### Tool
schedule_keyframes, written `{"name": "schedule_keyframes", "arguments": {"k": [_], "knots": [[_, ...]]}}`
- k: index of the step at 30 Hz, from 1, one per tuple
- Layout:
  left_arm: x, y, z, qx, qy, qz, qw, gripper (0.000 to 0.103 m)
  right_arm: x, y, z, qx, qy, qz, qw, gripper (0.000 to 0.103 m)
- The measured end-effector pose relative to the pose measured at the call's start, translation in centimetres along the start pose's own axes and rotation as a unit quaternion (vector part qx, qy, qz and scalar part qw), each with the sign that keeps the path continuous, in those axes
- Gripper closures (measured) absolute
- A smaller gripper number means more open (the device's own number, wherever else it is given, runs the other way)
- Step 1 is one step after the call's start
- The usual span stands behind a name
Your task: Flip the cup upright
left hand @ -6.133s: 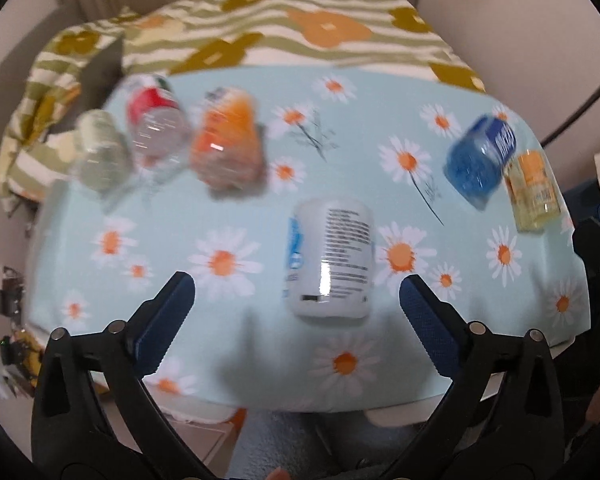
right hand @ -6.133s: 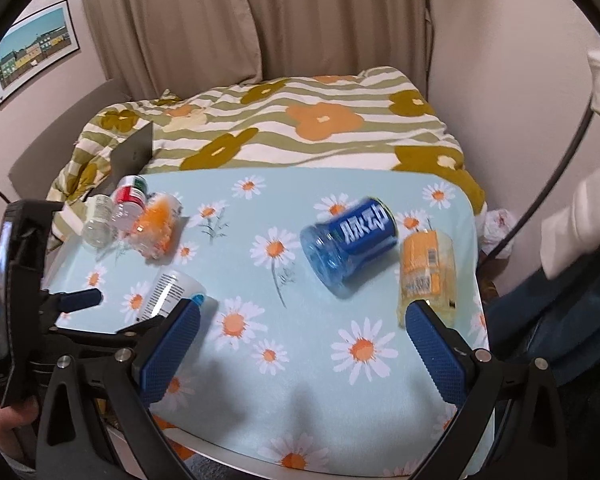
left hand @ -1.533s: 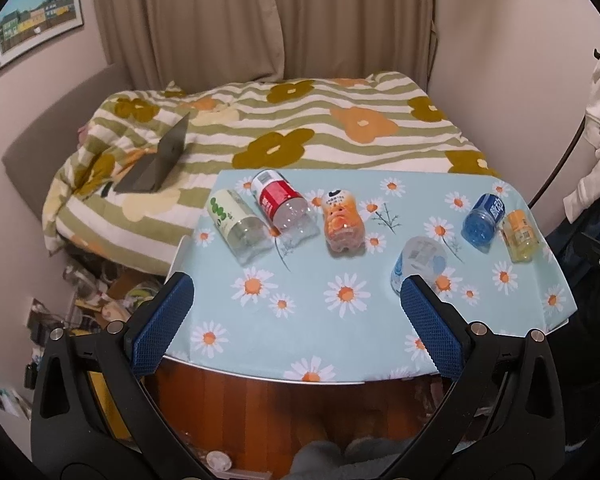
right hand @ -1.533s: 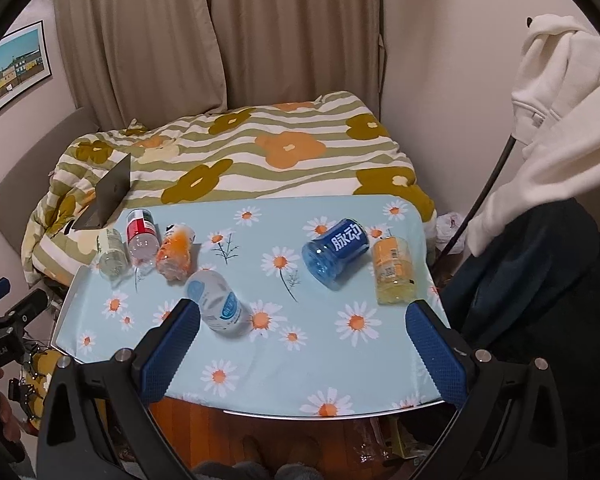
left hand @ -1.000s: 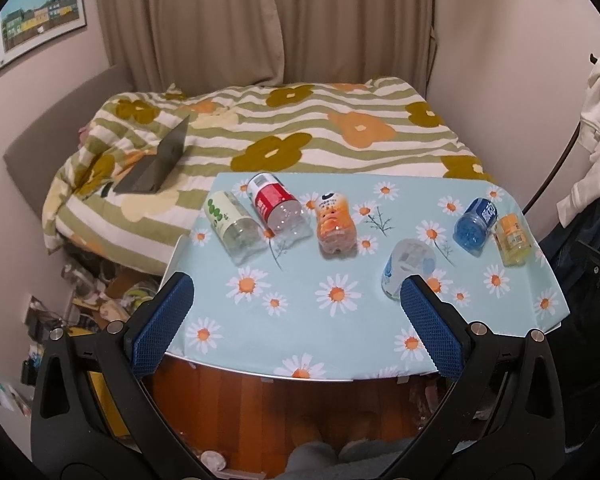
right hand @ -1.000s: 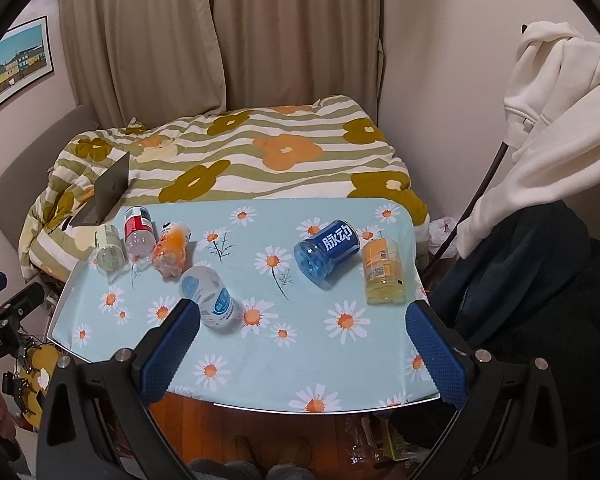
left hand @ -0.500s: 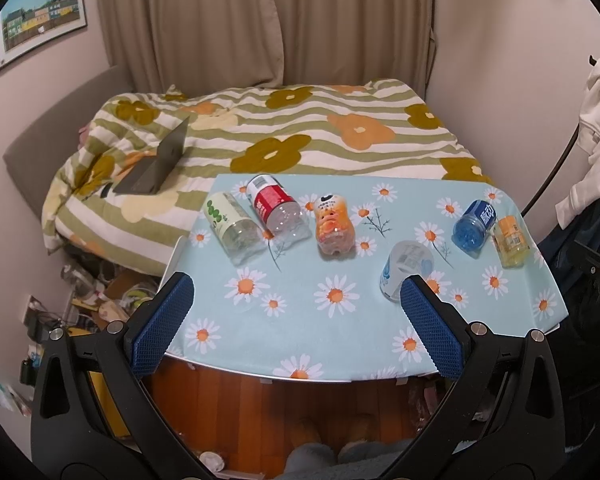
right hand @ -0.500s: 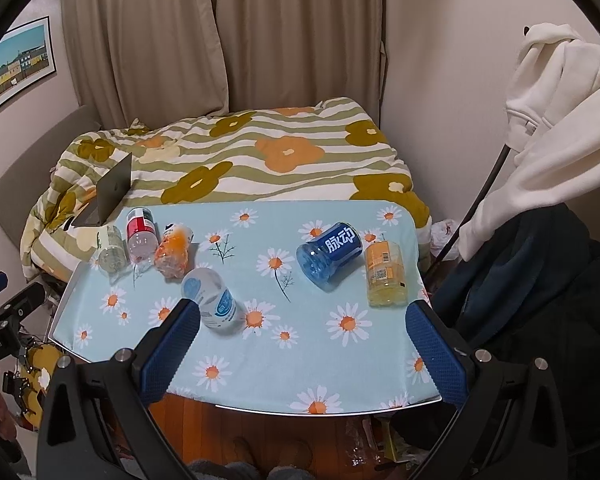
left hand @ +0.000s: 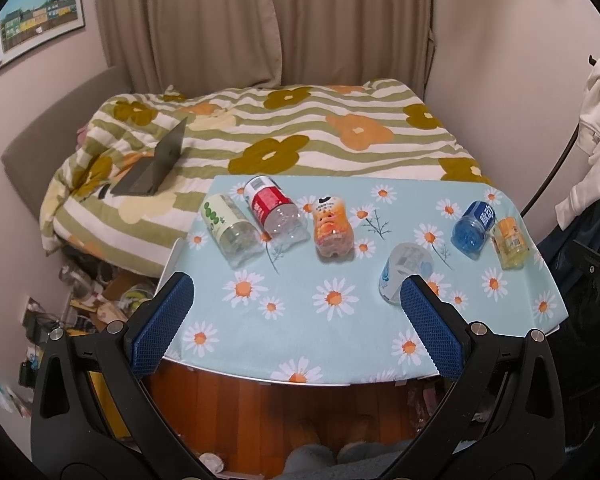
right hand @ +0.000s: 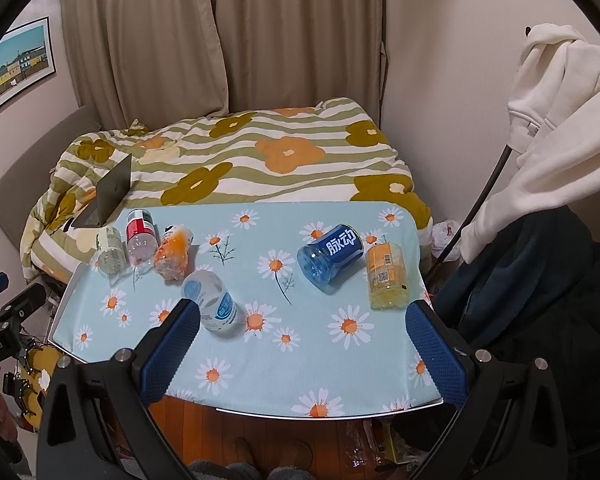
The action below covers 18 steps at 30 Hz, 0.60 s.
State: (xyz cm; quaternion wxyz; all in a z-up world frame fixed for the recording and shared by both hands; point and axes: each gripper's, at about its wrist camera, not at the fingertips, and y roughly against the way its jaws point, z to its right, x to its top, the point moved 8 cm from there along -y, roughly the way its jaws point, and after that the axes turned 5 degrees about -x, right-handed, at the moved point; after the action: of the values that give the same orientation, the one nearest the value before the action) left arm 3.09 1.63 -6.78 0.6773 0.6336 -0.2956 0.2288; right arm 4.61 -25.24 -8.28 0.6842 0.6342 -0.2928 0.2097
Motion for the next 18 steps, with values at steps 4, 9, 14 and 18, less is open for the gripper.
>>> {"name": "schedule_keyframes", "arguments": {"k": [4,9,14,18], "knots": [[0.3,-0.2,0.2,0.0,-0.002,-0.002,1.0,0.0,0.1,-0.1,0.1,0.0,0.0,0.0,1.0,0.0],[0.3,-0.3,0.3,0.0,0.0,-0.002,1.0,0.0,0.0,-0.1,0.0,0.0,0.0,0.0,1.0,0.0],[0.3,-0.5,0.2,0.001,0.002,-0.001,1.0,0.0,0.0,-0.1,0.0,0.0,0.001,0.0,1.0,0.0],[0.6,-1.0,0.1,0.004,0.005,0.0,1.0,0.0,0.1,-0.1,0.1,-0.001,0.0,0.0,1.0,0.0]]}}
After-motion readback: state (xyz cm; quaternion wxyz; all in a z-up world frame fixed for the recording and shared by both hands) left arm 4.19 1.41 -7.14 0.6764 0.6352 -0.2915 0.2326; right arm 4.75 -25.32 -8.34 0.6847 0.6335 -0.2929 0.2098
